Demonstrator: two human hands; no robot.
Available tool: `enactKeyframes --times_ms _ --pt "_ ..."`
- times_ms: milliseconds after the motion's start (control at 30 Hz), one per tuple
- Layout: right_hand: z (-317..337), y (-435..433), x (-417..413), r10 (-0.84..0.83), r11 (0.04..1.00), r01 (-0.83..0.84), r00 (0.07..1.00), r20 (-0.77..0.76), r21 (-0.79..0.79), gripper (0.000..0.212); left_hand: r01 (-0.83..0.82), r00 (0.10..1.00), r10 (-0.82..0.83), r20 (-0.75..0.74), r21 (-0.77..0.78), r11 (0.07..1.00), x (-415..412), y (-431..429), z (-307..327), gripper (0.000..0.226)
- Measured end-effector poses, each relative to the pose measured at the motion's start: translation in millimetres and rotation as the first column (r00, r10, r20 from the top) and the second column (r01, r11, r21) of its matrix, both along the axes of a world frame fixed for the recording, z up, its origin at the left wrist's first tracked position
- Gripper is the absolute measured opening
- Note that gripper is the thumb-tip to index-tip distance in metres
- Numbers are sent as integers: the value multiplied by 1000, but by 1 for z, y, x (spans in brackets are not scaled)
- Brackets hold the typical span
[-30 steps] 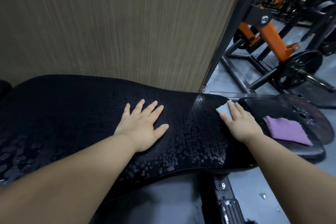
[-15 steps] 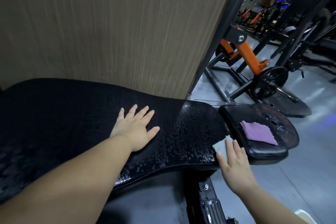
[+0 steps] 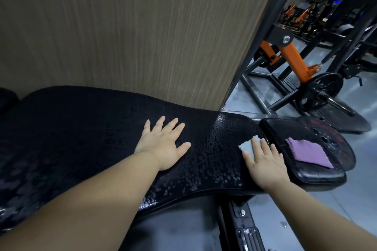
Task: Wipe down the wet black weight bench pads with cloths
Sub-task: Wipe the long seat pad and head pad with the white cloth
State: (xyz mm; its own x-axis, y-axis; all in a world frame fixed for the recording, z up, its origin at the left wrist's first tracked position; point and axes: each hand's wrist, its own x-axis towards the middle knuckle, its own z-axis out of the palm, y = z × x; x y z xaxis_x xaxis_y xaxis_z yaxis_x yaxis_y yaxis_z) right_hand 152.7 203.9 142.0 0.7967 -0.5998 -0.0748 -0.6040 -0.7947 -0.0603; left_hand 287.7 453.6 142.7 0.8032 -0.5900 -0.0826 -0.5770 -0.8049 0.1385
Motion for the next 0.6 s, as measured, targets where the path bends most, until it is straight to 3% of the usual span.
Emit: enactKeyframes --times_ms 267,433,500,600 --pt "3 39 20 141 988 -143 989 -33 -56 65 -3 1000 3 -12 7 1000 1 0 0 69" --pt "1 86 19 276 960 -276 961 -10 -32 96 -20 1000 20 -17 9 1000 -4 1 3 69" --pt "1 94 16 301 953 -301 953 1 -8 91 -31 999 31 -30 7 999 -7 2 5 68" --pt "5 96 13 305 952 -305 952 -1 20 66 -52 998 52 -47 6 999 -13 7 7 67"
